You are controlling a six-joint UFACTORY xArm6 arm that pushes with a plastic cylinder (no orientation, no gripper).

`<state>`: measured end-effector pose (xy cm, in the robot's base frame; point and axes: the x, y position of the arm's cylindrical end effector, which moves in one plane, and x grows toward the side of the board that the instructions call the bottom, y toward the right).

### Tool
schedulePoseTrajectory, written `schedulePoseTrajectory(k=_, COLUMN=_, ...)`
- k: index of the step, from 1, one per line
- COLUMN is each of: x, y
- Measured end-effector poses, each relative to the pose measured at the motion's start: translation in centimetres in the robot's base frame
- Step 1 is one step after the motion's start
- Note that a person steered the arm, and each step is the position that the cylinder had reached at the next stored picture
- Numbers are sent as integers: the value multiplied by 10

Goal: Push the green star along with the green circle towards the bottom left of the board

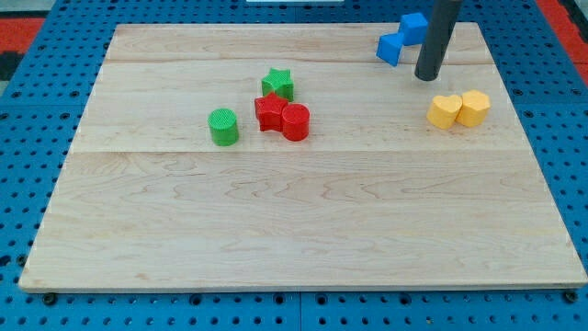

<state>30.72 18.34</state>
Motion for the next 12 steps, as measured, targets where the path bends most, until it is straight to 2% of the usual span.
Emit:
schedulePoseTrajectory(k=5, x=-18, y=-28)
schedulePoseTrajectory(k=7, x=-44, y=-101)
schedulePoseTrajectory(k=9, x=-7, y=-182)
schedulePoseTrajectory(k=10, x=31, y=-214)
schedulePoseTrajectory(k=11, x=50, y=-251)
schedulePoseTrajectory(k=12, x=52, y=-252)
